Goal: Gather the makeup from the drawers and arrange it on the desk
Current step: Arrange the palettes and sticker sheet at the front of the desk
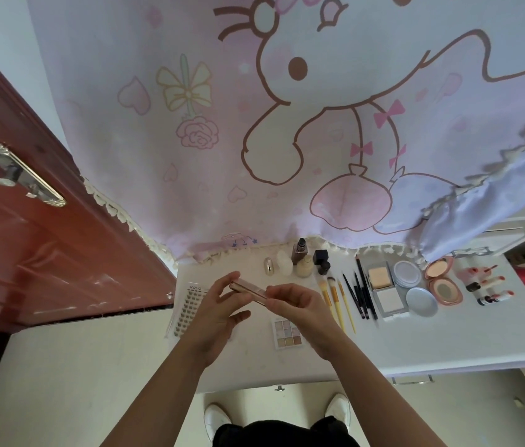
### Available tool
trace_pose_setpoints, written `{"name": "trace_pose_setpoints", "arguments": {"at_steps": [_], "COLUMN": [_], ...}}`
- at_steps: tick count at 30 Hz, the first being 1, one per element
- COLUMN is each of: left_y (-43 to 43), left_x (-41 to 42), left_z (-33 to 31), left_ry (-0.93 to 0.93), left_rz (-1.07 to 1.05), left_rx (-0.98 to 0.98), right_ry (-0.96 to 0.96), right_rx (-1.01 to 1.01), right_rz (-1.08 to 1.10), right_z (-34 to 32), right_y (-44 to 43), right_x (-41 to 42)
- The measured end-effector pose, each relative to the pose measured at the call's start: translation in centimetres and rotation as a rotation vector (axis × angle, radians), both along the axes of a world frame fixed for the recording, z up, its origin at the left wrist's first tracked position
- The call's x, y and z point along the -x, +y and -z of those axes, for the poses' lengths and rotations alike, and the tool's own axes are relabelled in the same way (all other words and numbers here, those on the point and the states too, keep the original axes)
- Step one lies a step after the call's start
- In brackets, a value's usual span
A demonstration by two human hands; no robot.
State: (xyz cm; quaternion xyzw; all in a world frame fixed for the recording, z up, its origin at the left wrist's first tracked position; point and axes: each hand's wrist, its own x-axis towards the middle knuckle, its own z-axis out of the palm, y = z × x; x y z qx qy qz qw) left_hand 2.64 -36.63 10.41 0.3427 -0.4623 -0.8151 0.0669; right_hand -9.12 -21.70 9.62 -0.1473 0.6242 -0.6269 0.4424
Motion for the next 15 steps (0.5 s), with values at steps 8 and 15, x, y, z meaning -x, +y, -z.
{"name": "trace_pose_setpoints", "arguments": {"at_steps": [8, 15], "left_y": [0.5, -0.3], "left_x": [0.5, 0.2], "left_z": [-0.5, 0.5], "left_ry": [0.156, 0.101], "left_rz": [0.076, -0.007], "left_rx": [0.057, -0.152], "right_ry": [0.128, 0.035], "right_rx": [-0.076, -0.03], "right_rz": [-0.077, 0.083], "right_z": [-0.4, -0.6], "right_y": [-0.4, -0.8], "right_x": [-0.4, 0.4]}}
